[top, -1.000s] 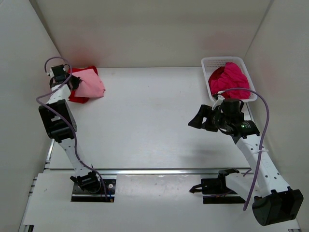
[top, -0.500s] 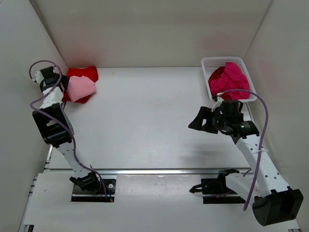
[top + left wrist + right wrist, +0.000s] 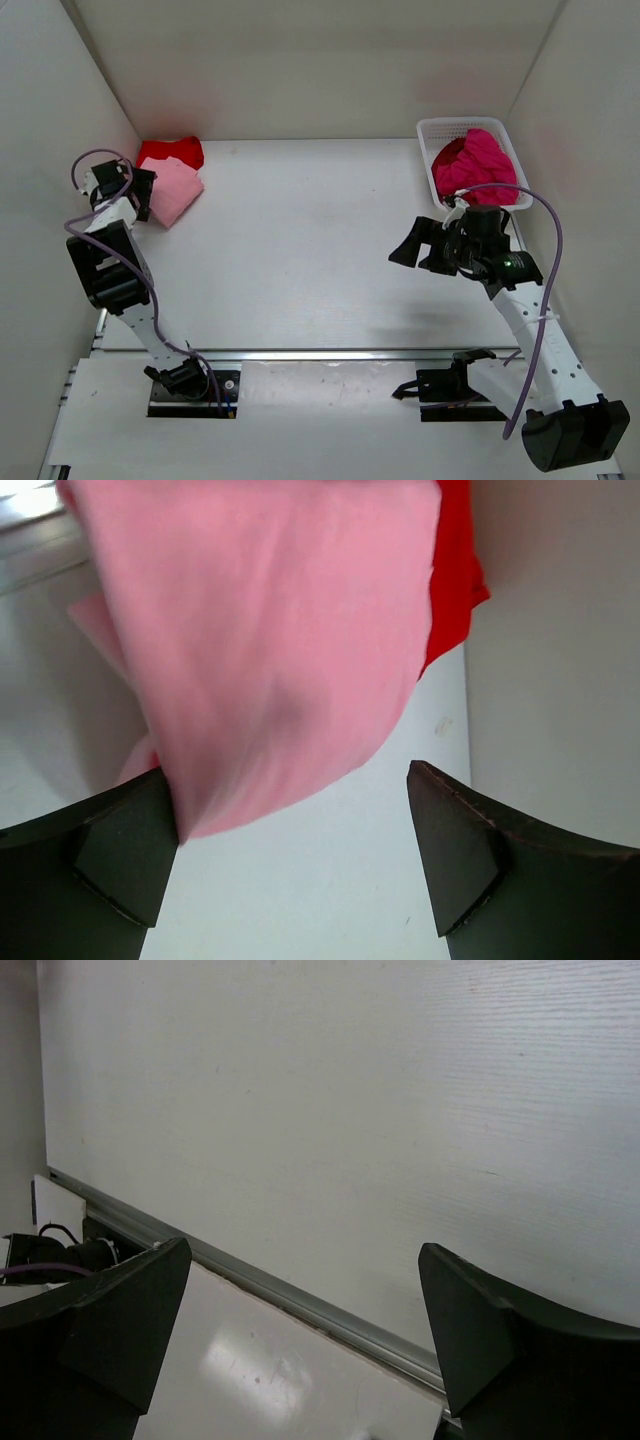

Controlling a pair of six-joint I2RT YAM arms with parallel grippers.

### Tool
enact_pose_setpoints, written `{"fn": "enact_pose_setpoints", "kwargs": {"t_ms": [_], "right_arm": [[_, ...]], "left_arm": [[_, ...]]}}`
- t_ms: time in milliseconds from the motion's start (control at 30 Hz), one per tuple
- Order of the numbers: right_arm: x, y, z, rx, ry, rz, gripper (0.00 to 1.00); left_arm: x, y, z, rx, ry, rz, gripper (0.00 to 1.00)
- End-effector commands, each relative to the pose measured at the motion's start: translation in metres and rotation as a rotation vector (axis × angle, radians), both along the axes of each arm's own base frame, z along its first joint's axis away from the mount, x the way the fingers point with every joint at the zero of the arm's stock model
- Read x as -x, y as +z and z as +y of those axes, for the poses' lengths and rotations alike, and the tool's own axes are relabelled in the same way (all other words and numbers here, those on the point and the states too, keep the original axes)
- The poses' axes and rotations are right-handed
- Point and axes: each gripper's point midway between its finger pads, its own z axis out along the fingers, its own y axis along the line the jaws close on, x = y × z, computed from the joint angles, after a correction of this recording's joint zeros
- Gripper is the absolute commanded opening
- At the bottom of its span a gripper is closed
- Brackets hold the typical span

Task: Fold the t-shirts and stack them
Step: Put the neatly folded tshirt into the corner of the board with the left arm

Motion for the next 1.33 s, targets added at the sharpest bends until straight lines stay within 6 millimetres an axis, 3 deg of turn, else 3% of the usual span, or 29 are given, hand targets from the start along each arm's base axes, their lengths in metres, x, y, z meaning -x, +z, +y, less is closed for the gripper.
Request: {"fn": "enact_pose_setpoints", "kwargs": {"t_ms": [0, 200, 233, 367, 433, 600, 700, 767, 867, 900, 967, 1100, 1300], "right_arm": [[-0.002, 0.026, 0.001, -0.03, 0.001, -0.078, 0.97], [0.004, 0.028, 0.0, -0.021, 0.008, -0.085, 0.99], [0.004, 0.029, 0.001, -0.023, 0.006, -0.084, 1.0], [0.006, 0.028, -0.001, -0.002, 0.004, -0.088, 0.99], [0.008, 0.028, -0.001, 0.017, 0.006, -0.089, 0.99], [0.008, 0.028, 0.0, 0.017, 0.006, -0.095, 0.99], [0.009, 0.026, 0.004, -0.006, 0.007, -0.103, 1.0], [0.008, 0.025, 0.005, -0.028, -0.011, -0.107, 1.0], [0.007, 0.018, 0.007, -0.042, -0.024, -0.099, 0.99], [0.004, 0.02, 0.006, -0.032, -0.036, -0.115, 0.99], [0.001, 0.026, 0.006, -0.023, -0.04, -0.139, 0.99], [-0.004, 0.034, -0.002, 0.017, -0.078, -0.168, 1.0], [-0.021, 0.045, -0.02, 0.039, -0.162, -0.226, 0.99]], "left_arm": [[0.013, 0.053, -0.003, -0.036, 0.012, -0.085, 0.99], [0.043, 0.066, 0.021, -0.112, 0.085, -0.004, 0.99], [0.046, 0.061, 0.02, -0.115, 0.095, 0.023, 0.98], [0.056, 0.066, 0.007, -0.157, 0.091, 0.072, 0.99], [0.062, 0.078, -0.001, -0.204, 0.09, 0.077, 0.99], [0.081, 0.085, -0.031, -0.189, 0.043, 0.065, 0.98], [0.087, 0.098, -0.072, -0.181, -0.06, 0.016, 0.98], [0.092, 0.109, -0.113, -0.18, -0.177, -0.024, 0.98], [0.108, 0.107, -0.213, -0.193, -0.451, -0.047, 0.98], [0.113, 0.105, -0.228, -0.196, -0.496, -0.046, 0.99], [0.135, 0.114, -0.277, -0.243, -0.668, -0.081, 0.98], [0.182, 0.113, -0.312, -0.249, -0.89, -0.112, 0.99], [0.242, 0.097, -0.3, -0.203, -0.978, -0.147, 0.99]]}}
